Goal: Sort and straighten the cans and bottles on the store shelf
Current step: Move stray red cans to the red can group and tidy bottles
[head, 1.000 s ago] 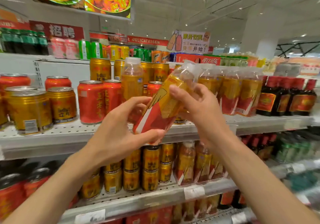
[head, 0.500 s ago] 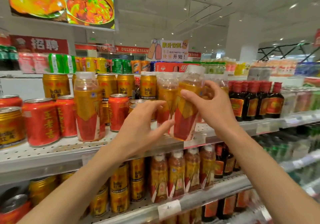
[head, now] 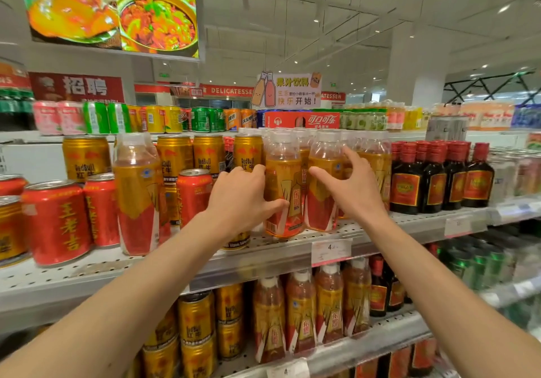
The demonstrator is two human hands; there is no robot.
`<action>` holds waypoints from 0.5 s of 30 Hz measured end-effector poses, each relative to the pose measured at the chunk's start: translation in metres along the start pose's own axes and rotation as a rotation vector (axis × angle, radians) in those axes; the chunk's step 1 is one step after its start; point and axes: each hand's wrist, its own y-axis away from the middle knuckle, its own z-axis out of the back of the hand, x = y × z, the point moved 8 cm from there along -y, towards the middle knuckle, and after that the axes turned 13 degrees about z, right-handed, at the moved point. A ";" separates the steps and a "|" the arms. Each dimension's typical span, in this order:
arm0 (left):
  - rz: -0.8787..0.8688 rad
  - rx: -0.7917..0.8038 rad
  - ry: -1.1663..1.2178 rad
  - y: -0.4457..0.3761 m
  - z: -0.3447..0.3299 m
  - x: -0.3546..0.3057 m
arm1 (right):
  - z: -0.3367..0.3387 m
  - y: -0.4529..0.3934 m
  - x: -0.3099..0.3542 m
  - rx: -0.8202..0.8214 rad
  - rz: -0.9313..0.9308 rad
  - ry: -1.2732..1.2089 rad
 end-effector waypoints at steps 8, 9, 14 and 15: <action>0.001 0.076 0.045 -0.010 -0.003 0.001 | -0.013 0.022 -0.022 0.101 -0.054 0.132; 0.004 0.083 0.050 -0.010 -0.003 0.001 | -0.011 0.023 -0.024 0.077 -0.059 0.123; -0.013 0.088 0.051 -0.011 -0.004 -0.006 | -0.013 0.022 -0.026 0.062 -0.049 0.070; -0.013 0.087 0.052 -0.012 -0.004 -0.007 | -0.012 0.022 -0.027 0.059 -0.049 0.062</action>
